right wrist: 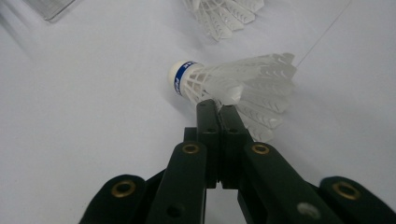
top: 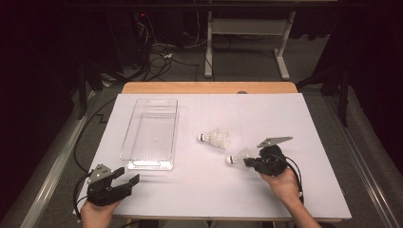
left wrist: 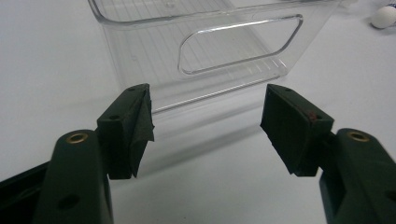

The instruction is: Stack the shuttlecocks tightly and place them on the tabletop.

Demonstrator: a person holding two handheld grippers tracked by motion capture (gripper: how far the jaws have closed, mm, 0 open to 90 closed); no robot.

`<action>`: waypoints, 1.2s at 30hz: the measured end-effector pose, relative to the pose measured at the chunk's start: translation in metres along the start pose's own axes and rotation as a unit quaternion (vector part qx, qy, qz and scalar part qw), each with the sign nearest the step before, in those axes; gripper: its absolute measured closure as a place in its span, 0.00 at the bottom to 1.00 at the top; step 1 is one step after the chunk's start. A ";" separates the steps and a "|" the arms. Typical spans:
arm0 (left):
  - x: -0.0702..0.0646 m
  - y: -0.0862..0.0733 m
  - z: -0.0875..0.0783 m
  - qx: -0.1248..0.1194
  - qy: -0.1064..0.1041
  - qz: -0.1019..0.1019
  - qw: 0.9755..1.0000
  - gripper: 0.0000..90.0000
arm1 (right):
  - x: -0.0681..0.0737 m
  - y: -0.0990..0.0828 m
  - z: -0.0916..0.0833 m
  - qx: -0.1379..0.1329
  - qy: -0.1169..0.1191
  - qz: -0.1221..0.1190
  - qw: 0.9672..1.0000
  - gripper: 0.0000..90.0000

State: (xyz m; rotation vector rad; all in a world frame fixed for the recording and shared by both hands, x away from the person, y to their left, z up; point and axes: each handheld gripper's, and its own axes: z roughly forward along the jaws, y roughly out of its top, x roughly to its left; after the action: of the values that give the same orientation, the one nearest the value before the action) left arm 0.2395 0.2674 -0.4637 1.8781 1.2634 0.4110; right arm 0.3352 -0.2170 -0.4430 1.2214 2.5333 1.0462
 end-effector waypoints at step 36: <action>0.000 0.000 0.000 0.001 0.003 0.000 1.000 0.38 | -0.013 0.004 -0.023 -0.045 -0.021 0.014 0.999 1.00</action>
State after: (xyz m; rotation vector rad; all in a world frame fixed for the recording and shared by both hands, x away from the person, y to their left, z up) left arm 0.2395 0.2669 -0.4638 1.8803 1.2691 0.4161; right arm 0.3367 -0.2368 -0.4252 1.2437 2.4165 1.1144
